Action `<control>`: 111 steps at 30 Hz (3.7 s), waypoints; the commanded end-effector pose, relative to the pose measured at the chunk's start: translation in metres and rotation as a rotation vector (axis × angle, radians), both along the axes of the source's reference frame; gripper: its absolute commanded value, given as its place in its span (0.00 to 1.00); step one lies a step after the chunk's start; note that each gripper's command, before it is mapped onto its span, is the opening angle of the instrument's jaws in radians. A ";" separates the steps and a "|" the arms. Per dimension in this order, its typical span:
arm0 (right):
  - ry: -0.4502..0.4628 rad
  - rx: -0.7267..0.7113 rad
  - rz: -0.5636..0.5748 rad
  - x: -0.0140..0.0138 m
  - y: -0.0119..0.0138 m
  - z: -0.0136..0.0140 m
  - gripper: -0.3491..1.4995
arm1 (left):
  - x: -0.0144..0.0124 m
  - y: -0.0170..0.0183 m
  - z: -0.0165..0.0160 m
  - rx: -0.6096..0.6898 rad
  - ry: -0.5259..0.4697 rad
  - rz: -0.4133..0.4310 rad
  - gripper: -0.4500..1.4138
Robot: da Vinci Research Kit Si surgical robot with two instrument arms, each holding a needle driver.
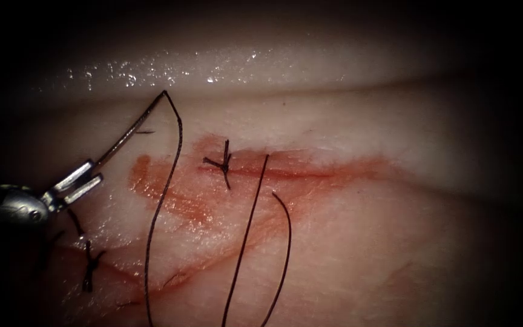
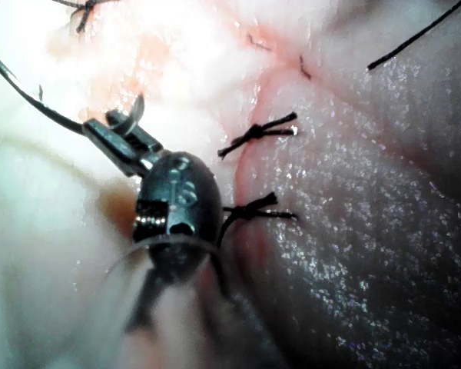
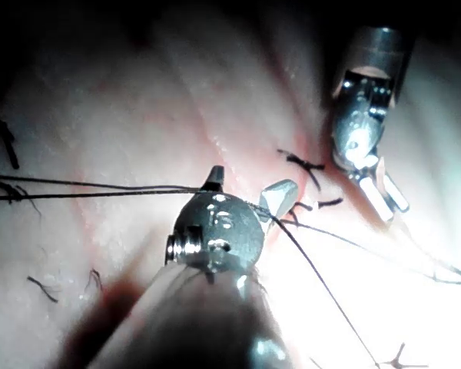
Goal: Wound Closure
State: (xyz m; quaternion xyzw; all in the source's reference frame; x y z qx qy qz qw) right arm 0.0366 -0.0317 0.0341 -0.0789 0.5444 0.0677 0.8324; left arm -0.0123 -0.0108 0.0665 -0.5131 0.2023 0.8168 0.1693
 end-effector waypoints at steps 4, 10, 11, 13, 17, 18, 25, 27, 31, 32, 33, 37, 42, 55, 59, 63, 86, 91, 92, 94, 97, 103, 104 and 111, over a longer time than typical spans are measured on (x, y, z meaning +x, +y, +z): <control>0.000 -0.004 0.038 -0.0039 0.0023 0.0024 0.98 | -0.0002 -0.0002 0.0011 -0.002 0.010 -0.011 0.00; -0.037 -0.029 0.081 -0.0076 0.0034 0.0055 0.99 | 0.0011 0.0002 0.0013 -0.001 0.027 -0.033 0.00; -0.041 -0.032 0.083 -0.0080 0.0035 0.0060 0.99 | 0.0015 0.0003 0.0013 -0.002 0.027 -0.040 0.00; -0.042 -0.038 0.081 -0.0089 0.0037 0.0073 0.99 | 0.0027 0.0006 0.0011 -0.004 0.033 -0.063 0.00; -0.054 -0.036 0.050 -0.0098 0.0038 0.0094 0.99 | 0.0060 0.0016 0.0006 -0.012 0.037 -0.122 0.00; -0.056 -0.035 0.040 -0.0099 0.0039 0.0098 0.99 | 0.0068 0.0019 0.0005 -0.009 0.036 -0.140 0.00; -0.077 -0.058 0.012 -0.0092 0.0060 0.0141 0.98 | 0.0107 0.0024 0.0006 -0.021 0.070 -0.210 0.00; -0.091 -0.066 0.001 -0.0089 0.0068 0.0154 0.98 | 0.0104 0.0023 0.0007 -0.024 0.072 -0.212 0.00; -0.126 -0.091 0.006 -0.0083 0.0087 0.0185 0.98 | 0.0093 0.0021 0.0008 -0.029 0.067 -0.207 0.00; -0.131 -0.093 0.011 -0.0081 0.0090 0.0191 0.98 | 0.0090 0.0020 0.0008 -0.031 0.066 -0.207 0.00; -0.132 -0.095 0.012 -0.0080 0.0093 0.0197 0.98 | 0.0088 0.0019 0.0008 -0.032 0.064 -0.204 0.00; -0.137 -0.103 0.008 -0.0071 0.0101 0.0220 0.96 | 0.0080 0.0017 0.0009 -0.039 0.056 -0.200 0.00; -0.133 -0.108 -0.005 -0.0065 0.0094 0.0229 0.85 | 0.0079 0.0017 0.0009 -0.038 0.058 -0.198 0.00; -0.098 -0.076 -0.129 -0.0069 0.0051 0.0190 0.00 | 0.0076 0.0015 0.0012 -0.040 0.060 -0.193 0.00; -0.053 -0.050 -0.192 -0.0052 0.0022 0.0150 0.00 | 0.0071 0.0013 0.0015 -0.047 0.060 -0.179 0.00; -0.004 -0.012 -0.308 -0.0020 -0.0018 0.0105 0.00 | 0.0065 0.0012 0.0015 -0.040 0.036 -0.154 0.00; 0.062 -0.079 -0.040 -0.0065 0.0047 0.0094 0.98 | 0.0059 0.0009 0.0020 -0.045 0.031 -0.142 0.00; 0.032 -0.084 -0.014 -0.0083 0.0060 0.0123 0.97 | 0.0059 0.0008 0.0022 -0.044 0.034 -0.139 0.00; 0.027 -0.087 -0.011 -0.0087 0.0063 0.0131 0.97 | 0.0059 0.0008 0.0023 -0.042 0.036 -0.137 0.00; -0.001 -0.091 -0.014 -0.0091 0.0070 0.0152 0.96 | 0.0059 0.0008 0.0024 -0.042 0.037 -0.136 0.00; -0.032 -0.094 -0.019 -0.0088 0.0075 0.0173 0.96 | 0.0058 0.0007 0.0025 -0.042 0.040 -0.135 0.00; -0.037 -0.104 -0.016 -0.0078 0.0086 0.0200 0.95 | 0.0056 0.0007 0.0025 -0.041 0.043 -0.135 0.00; -0.043 -0.107 -0.010 -0.0076 0.0090 0.0208 0.95 | 0.0056 0.0006 0.0026 -0.042 0.043 -0.136 0.00; -0.035 -0.111 -0.012 -0.0069 0.0096 0.0221 0.55 | 0.0056 0.0006 0.0027 -0.041 0.045 -0.134 0.00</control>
